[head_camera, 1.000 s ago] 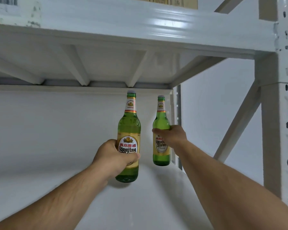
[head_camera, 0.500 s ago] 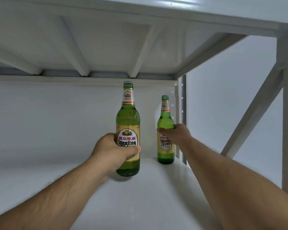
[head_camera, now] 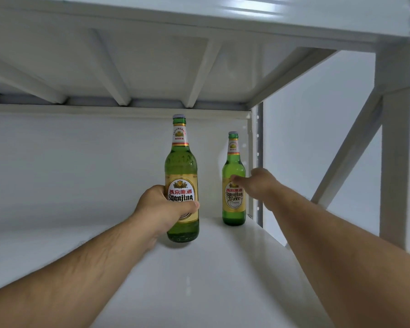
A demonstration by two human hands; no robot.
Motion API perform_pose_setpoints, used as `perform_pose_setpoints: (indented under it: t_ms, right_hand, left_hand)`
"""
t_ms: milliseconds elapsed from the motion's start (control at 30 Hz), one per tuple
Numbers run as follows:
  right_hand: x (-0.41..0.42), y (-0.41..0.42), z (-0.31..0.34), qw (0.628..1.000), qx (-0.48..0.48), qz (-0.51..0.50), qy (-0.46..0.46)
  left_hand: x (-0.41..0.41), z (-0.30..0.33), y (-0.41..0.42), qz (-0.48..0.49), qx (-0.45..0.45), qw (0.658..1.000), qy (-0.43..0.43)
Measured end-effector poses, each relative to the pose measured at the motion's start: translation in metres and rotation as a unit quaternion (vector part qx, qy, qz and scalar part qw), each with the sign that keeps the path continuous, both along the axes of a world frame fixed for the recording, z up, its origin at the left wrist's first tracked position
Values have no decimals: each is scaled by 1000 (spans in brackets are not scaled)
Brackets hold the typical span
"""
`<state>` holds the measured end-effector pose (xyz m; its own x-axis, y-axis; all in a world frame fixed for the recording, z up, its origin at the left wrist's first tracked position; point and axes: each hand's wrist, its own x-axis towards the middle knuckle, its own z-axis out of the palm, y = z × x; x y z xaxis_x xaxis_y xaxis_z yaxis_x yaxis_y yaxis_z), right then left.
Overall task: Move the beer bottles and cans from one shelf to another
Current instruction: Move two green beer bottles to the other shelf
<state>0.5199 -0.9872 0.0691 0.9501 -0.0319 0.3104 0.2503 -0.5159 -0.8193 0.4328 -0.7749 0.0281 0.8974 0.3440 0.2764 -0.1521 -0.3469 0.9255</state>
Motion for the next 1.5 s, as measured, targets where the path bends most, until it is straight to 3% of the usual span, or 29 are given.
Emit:
perform_pose_setpoints:
  t_ms: [467, 700, 1500]
  right_hand:
    - [-48, -22, -21, 961, -273, -41, -2]
    - [-55, -20, -26, 957, -284, -45, 36]
    - [-68, -18, -24, 950, -305, -47, 52]
  left_hand:
    - [37, 13, -81, -57, 24, 998, 8]
    - [65, 1, -104, -48, 8, 999, 18]
    - [84, -12, -114, -43, 85, 995, 39]
